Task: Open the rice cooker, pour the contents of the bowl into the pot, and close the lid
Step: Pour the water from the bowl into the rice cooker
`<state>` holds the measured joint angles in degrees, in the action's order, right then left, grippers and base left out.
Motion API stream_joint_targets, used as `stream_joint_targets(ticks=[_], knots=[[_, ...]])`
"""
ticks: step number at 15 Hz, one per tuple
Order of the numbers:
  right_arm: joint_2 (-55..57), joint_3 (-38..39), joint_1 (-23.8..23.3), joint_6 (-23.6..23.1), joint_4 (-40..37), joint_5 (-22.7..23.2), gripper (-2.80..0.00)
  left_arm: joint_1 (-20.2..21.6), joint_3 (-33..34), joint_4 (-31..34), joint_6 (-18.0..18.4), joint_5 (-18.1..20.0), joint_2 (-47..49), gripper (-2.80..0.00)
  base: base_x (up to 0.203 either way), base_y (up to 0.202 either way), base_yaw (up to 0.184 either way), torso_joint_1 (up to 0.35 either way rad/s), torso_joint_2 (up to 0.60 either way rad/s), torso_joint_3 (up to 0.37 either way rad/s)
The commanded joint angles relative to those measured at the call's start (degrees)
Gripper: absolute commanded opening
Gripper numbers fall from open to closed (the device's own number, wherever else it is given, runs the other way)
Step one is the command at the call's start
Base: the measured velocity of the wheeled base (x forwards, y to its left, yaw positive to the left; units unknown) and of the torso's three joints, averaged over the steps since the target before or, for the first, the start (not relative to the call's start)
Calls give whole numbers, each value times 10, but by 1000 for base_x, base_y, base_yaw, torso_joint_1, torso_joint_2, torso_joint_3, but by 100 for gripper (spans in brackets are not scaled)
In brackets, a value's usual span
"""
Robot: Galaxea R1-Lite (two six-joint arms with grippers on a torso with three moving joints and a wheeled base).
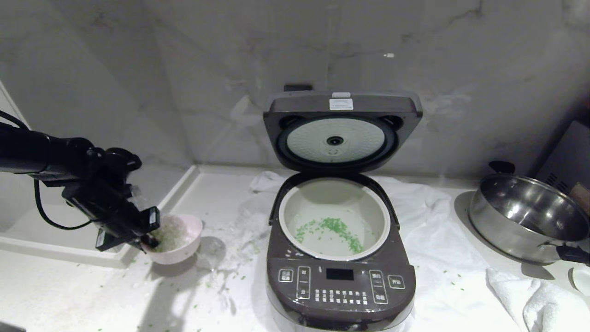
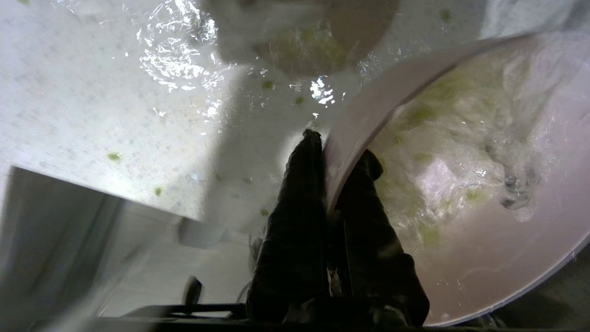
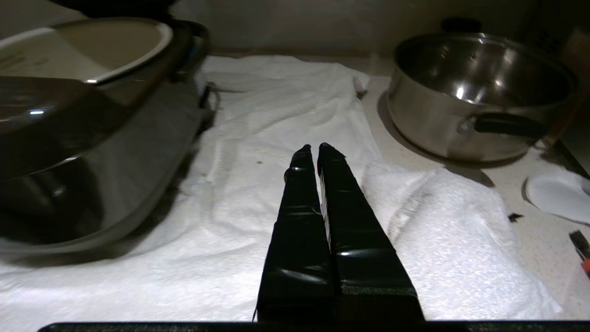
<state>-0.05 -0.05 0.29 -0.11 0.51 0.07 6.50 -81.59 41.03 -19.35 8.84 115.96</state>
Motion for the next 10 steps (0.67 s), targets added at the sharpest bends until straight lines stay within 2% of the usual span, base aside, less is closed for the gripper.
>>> stream_joint_targets(ticks=[1,10], knots=[[0,1,1,-1,-1,-1,-280,12,20,8,-3,-2,-6,-280,0,0,0,0,0,0],[0,1,1,0,-1,-1,-280,0,17,8,-3,7,-20,-280,0,0,0,0,0,0]])
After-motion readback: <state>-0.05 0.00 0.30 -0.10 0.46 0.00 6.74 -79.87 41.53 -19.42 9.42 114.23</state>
